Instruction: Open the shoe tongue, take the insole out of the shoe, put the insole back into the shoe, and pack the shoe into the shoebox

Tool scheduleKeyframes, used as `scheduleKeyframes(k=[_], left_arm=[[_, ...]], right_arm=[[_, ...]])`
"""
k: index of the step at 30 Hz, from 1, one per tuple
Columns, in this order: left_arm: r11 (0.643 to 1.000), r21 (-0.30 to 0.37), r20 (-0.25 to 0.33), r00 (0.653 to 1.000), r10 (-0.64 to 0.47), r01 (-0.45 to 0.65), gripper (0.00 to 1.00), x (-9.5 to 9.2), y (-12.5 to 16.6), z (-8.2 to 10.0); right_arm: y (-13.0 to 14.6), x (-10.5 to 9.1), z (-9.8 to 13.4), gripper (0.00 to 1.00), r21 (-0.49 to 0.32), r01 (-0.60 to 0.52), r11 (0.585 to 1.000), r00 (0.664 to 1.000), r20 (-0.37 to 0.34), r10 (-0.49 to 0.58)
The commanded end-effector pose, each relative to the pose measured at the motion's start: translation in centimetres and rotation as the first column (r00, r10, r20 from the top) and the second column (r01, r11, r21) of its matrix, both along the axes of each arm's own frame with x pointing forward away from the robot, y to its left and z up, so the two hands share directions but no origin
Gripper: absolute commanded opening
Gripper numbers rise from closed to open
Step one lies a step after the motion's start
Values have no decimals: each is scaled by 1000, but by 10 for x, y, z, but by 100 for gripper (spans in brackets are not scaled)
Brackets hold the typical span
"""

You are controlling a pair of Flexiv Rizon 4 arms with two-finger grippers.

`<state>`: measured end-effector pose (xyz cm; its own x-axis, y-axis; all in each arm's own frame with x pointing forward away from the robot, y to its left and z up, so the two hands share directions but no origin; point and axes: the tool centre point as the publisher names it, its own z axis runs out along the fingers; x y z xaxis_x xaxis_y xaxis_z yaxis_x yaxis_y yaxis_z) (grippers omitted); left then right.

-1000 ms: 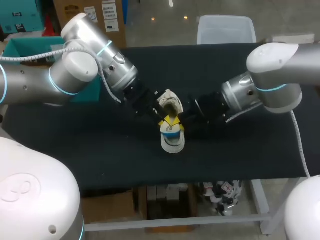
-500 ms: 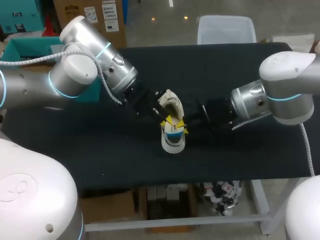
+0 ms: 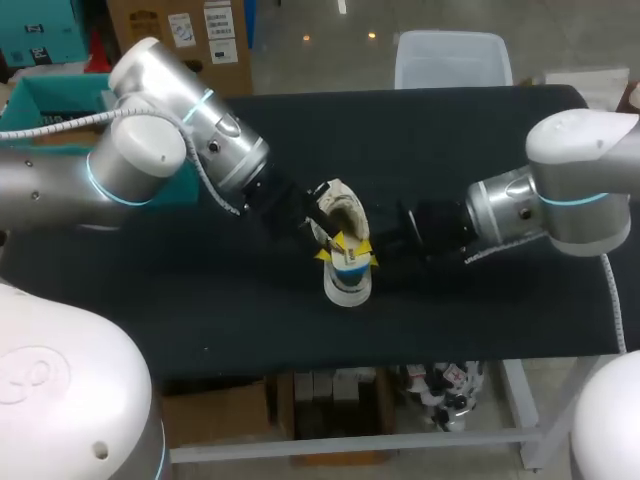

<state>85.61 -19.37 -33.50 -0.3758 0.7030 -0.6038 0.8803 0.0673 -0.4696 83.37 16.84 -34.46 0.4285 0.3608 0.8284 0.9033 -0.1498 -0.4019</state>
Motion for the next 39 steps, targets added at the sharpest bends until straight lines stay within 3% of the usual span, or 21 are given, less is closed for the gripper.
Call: scheduleKeyframes(k=[1, 9, 18, 24, 35, 36, 37, 38, 39], left_arm=[[1000, -16, 35, 999, 25, -25, 0, -10, -1, 0], [999, -13, 76, 996, 52, -51, 0, 4, -2, -7], [999, -11, 72, 996, 54, -53, 0, 20, -3, -6], [998, -6, 55, 996, 64, -64, 0, 29, -5, -15], [997, -9, 44, 996, 81, -80, 0, 30, -5, -20], [997, -10, 43, 996, 80, -80, 0, 29, -5, -20], [997, -12, 43, 996, 80, -80, 0, 29, -5, -19], [997, -14, 43, 996, 81, -80, 0, 28, -4, -19], [997, -14, 44, 996, 81, -81, 0, 27, -4, -19]], right_arm=[[1, -1, -4, 0, 17, 12, 1000, 1000, 10, -12], [8, 8, -5, 0, -11, 6, 1000, 1000, 22, -6], [24, 26, -3, 0, -69, -20, 997, 999, 44, 23], [23, 34, -16, 0, -85, -8, 996, 1000, 9, 9], [17, 28, -15, 0, -82, 12, 997, 1000, 1, -12], [16, 25, -14, 7, -78, 16, 997, 1000, 4, -15], [14, 23, -12, 36, -76, 19, 997, 1000, 7, -18], [13, 21, -11, 45, -74, 24, 997, 1000, 11, -23], [11, 18, -10, 48, -71, 28, 997, 1000, 14, -27]])
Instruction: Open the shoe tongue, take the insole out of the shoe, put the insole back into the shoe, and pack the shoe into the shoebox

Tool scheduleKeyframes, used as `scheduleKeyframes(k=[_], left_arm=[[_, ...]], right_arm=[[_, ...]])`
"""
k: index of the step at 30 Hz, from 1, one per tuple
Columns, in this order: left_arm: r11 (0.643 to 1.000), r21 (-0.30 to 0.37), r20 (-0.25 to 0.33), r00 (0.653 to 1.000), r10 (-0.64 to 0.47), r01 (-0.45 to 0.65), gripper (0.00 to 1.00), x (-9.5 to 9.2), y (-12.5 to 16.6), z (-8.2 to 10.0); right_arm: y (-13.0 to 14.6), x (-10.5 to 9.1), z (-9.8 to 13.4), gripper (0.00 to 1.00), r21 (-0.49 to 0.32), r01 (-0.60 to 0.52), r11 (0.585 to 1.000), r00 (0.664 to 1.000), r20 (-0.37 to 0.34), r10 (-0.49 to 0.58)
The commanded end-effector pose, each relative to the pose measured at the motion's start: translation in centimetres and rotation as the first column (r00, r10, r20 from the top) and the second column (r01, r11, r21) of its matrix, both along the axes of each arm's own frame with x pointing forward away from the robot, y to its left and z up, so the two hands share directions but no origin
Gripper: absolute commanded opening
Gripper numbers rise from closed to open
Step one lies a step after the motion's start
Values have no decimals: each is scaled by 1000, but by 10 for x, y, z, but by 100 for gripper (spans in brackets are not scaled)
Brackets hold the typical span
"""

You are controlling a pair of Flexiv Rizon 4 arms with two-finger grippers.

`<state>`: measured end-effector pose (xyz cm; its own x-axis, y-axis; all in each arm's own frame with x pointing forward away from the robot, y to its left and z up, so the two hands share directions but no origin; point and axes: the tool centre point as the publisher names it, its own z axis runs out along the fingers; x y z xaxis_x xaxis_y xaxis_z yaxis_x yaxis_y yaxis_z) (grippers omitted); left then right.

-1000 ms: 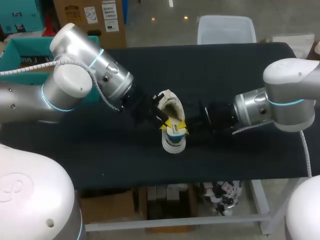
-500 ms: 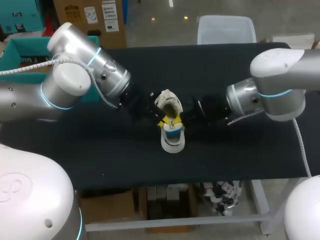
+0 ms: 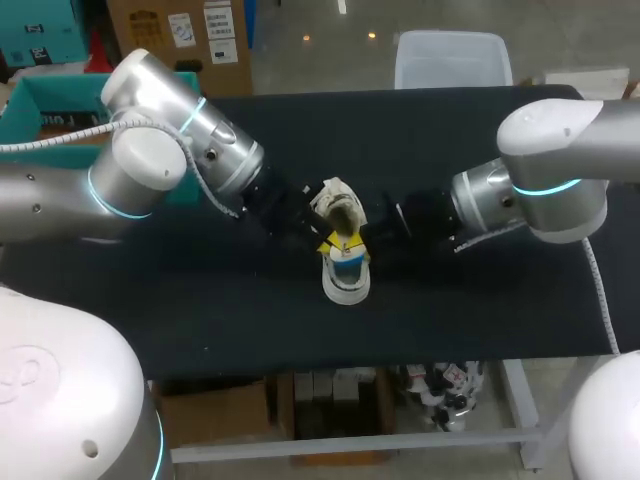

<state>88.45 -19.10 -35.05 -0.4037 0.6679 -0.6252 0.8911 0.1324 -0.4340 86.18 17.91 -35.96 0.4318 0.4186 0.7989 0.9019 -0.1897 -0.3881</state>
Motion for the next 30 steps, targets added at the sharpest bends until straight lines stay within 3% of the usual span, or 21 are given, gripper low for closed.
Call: scheduleKeyframes(k=[1, 5, 13, 15, 18, 21, 23, 24, 27, 29, 30], left_arm=[[1000, -6, 5, 1000, 5, -5, 0, -2, -6, -3], [1000, -6, 7, 1000, 9, -9, 0, -3, -4, -2], [1000, -14, 10, 1000, 17, -17, 0, -4, -2, -1], [1000, -15, 10, 1000, 17, -17, 0, -3, -2, -1], [1000, -15, 8, 1000, 18, -17, 0, -3, -2, -1], [1000, -15, 4, 1000, 17, -16, 0, -4, -3, 1], [1000, -18, -2, 1000, 15, -15, 39, -8, -3, 4], [1000, -19, -2, 1000, 14, -14, 43, -10, -3, 5], [1000, -19, 4, 1000, -4, 4, 42, -20, -3, 9], [1000, -18, 5, 1000, -15, 15, 38, -25, -4, 10], [1000, -18, 8, 1000, -18, 18, 31, -27, -4, 10]], right_arm=[[-3, -14, 6, 49, 7, 24, 1000, 1000, 18, -25], [-14, -22, 10, 45, 29, 43, 999, 999, 28, -44], [-22, -28, 12, 12, 63, 51, 997, 998, 35, -53], [-22, -27, 11, 12, 70, 48, 996, 998, 34, -51], [-20, -27, 9, 1, 77, 39, 996, 999, 30, -42], [-17, -27, 8, 0, 79, 26, 997, 999, 29, -28], [-15, -27, 9, 0, 77, 21, 997, 999, 31, -23], [-15, -26, 9, 0, 77, 19, 997, 999, 32, -22], [-13, -26, 10, 0, 73, 17, 997, 999, 36, -20], [-13, -26, 10, 0, 72, 17, 997, 999, 38, -20], [-12, -25, 10, 0, 71, 18, 997, 999, 39, -20]])
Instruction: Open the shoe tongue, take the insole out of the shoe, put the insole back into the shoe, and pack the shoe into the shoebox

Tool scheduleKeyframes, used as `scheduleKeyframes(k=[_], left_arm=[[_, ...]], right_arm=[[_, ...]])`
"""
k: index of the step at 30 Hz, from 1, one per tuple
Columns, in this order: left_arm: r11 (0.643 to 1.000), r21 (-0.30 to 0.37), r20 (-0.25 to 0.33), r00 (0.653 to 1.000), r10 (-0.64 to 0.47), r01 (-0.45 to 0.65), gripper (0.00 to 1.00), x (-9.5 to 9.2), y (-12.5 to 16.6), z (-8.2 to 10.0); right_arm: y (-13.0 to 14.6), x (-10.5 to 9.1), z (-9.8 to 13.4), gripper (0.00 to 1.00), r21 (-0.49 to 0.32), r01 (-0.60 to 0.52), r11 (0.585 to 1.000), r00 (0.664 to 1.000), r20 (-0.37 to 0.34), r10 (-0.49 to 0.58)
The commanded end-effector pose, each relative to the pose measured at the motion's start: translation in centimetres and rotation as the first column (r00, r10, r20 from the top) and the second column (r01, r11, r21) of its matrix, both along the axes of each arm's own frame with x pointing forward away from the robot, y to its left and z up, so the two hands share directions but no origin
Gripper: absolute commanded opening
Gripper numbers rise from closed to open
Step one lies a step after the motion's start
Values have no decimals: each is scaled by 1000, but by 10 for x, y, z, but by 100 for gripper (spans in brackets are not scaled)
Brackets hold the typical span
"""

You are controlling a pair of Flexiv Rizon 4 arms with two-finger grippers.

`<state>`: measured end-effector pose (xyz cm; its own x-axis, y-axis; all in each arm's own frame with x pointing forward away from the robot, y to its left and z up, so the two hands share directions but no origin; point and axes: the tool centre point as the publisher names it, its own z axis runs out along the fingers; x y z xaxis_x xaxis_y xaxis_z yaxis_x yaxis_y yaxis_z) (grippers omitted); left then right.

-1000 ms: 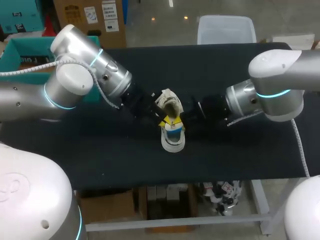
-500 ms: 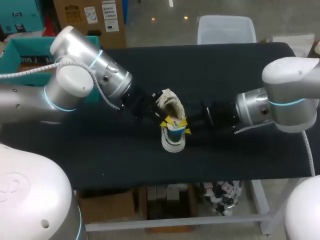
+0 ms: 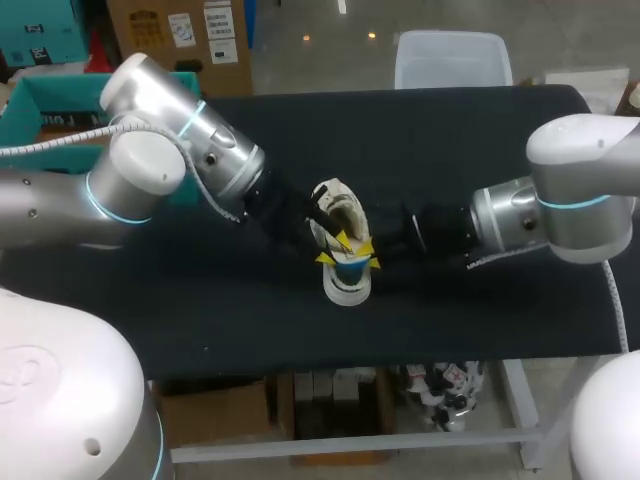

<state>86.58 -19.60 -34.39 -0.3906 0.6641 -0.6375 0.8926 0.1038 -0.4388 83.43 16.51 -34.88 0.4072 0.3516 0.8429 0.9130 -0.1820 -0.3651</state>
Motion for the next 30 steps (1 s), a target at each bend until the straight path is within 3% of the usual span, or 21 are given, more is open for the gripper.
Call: scheduleKeyframes(k=[1, 2, 6, 11, 20, 26, 27, 28, 30], left_arm=[[1000, 1, 13, 1000, 3, -3, 4, -10, 1, 3], [1000, 0, 20, 1000, -1, 1, 0, -11, 0, 3], [1000, 1, 34, 999, -10, 10, 0, -12, 0, 3], [1000, 7, 47, 999, 6, -7, 0, -1, 0, 1], [999, 16, 17, 999, 29, -29, 0, 20, -3, -10], [999, 13, 5, 999, 31, -31, 0, 18, -2, -12], [999, 12, 4, 1000, 30, -30, 0, 16, -2, -12], [1000, 12, 4, 1000, 29, -29, 0, 15, -3, -12], [1000, 11, 4, 1000, 27, -27, 0, 13, -3, -12]], right_arm=[[2, 2, 0, 0, -3, 0, 1000, 1000, -1, 0], [3, 2, 0, 0, -4, 1, 1000, 1000, -1, -1], [4, 1, 0, 0, -15, 7, 1000, 1000, 5, -6], [7, 4, -3, 0, -55, 28, 998, 1000, 3, -28], [15, 30, -11, 0, -82, 35, 996, 999, -26, -37], [17, 32, -11, 0, -91, 33, 995, 999, -32, -36], [16, 30, -10, 4, -89, 37, 995, 999, -31, -40], [15, 26, -9, 18, -89, 41, 995, 999, -28, -44], [13, 21, -6, 34, -90, 50, 995, 998, -22, -53]])
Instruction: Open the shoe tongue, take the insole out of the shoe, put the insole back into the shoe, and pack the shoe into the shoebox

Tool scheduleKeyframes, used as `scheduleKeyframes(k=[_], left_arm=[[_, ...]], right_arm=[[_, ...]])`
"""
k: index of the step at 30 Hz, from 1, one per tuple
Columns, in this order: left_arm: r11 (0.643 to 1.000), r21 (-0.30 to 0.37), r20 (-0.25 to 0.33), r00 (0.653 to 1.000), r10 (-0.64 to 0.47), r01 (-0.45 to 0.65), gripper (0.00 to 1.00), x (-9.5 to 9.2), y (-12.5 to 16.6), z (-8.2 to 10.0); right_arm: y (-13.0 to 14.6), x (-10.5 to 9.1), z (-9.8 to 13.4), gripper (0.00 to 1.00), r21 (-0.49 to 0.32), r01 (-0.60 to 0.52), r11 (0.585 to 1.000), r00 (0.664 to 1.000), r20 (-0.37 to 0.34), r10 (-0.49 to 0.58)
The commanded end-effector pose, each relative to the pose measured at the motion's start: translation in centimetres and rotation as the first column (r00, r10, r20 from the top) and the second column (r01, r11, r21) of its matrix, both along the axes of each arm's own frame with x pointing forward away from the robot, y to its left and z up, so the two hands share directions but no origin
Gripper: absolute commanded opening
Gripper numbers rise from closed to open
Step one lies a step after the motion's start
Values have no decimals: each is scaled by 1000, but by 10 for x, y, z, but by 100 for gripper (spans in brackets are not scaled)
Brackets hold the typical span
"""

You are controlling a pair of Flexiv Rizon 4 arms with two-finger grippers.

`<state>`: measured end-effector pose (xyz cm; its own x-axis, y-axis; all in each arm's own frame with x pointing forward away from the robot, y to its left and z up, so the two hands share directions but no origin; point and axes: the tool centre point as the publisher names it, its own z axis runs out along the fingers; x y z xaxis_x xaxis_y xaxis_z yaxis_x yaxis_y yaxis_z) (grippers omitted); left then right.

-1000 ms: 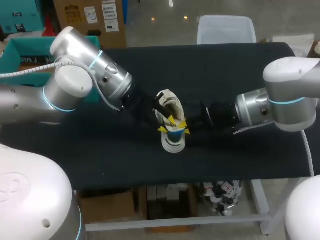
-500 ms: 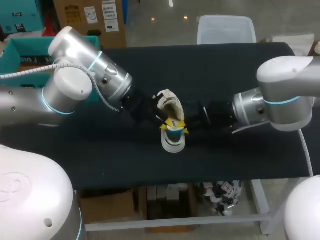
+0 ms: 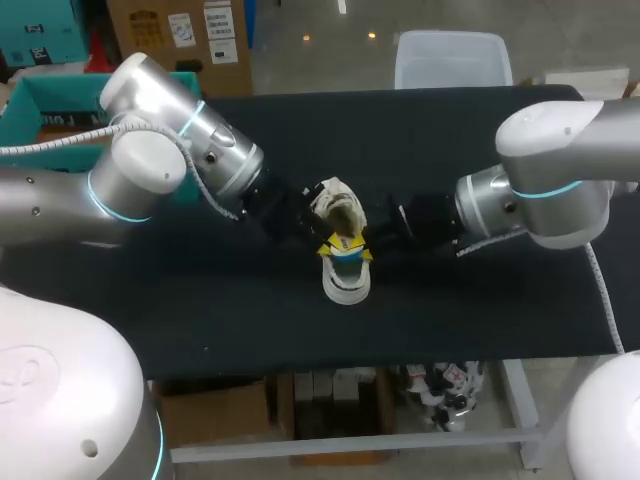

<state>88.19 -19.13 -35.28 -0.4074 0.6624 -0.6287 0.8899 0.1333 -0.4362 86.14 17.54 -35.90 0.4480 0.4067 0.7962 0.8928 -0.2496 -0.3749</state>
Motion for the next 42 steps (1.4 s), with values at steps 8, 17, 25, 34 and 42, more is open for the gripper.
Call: scheduleKeyframes(k=[8, 17, 25, 34, 42], left_arm=[[1000, -6, 8, 1000, 2, -2, 0, -6, -8, -1], [1000, -6, 13, 1000, 13, -13, 0, -6, -7, -1], [1000, -7, 0, 1000, 8, -8, 37, -14, -1, 10], [1000, 0, -2, 1000, 3, -3, 49, -19, 7, 25], [999, -9, -20, 999, 36, -36, 44, -11, 19, 35]], right_arm=[[-6, -31, 17, 32, -26, 37, 999, 998, 41, -36], [-6, -34, 15, 0, -39, 23, 999, 999, 29, -22], [-1, -31, 8, 0, -79, 5, 997, 1000, 2, -5], [5, -28, 3, 0, -138, 13, 990, 1000, -8, -14], [5, -26, -12, 0, -191, 38, 981, 998, -34, -45]])
